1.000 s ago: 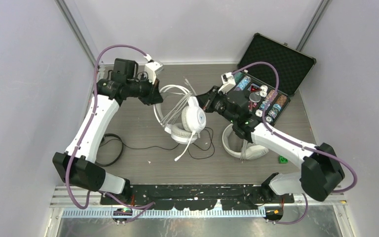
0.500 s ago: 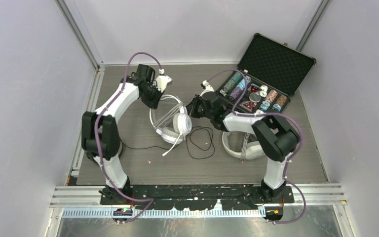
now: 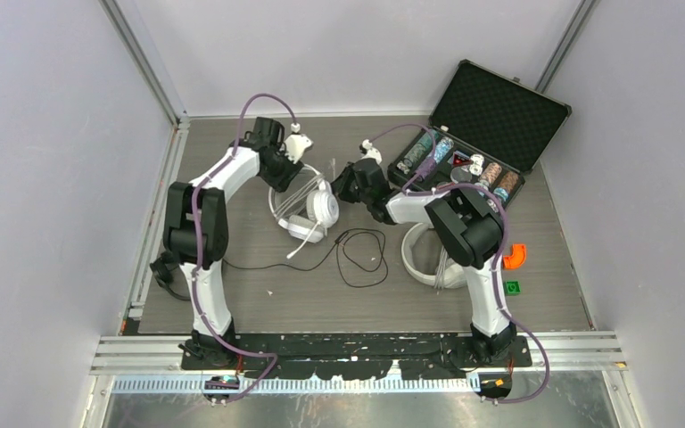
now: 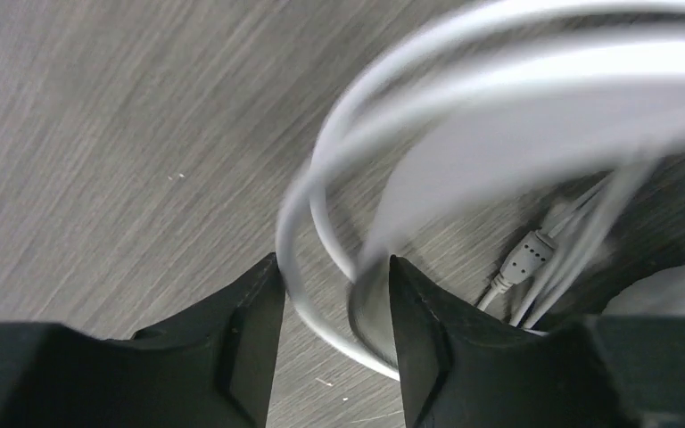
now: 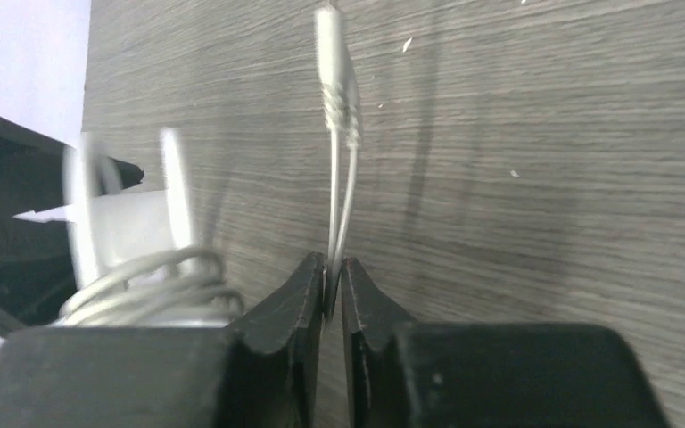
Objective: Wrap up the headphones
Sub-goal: Place the headphones at the center of the board.
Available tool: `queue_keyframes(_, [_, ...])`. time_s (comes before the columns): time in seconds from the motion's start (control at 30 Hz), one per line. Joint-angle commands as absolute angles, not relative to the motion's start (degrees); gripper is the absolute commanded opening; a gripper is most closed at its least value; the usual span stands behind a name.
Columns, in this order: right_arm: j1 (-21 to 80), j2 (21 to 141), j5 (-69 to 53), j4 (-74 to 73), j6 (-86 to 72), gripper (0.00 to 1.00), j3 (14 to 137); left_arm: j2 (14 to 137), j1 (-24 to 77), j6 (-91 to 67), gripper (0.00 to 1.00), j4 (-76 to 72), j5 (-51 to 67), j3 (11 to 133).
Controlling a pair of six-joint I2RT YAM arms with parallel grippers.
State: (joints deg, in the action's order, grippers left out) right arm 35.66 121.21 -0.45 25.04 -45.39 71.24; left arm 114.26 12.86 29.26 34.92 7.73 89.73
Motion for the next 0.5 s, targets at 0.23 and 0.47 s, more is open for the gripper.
queue_keyframes(0.23, [35.01,122.85,9.25,15.27,-48.15,0.3,80.41,105.13,12.6,21.17,0.7,24.65,1.55,88.69])
queue_keyframes(0.47, [34.55,117.67,11.4,9.56,-44.33,0.42,80.74,98.13,12.57,12.32,0.81,28.42,7.36,89.12])
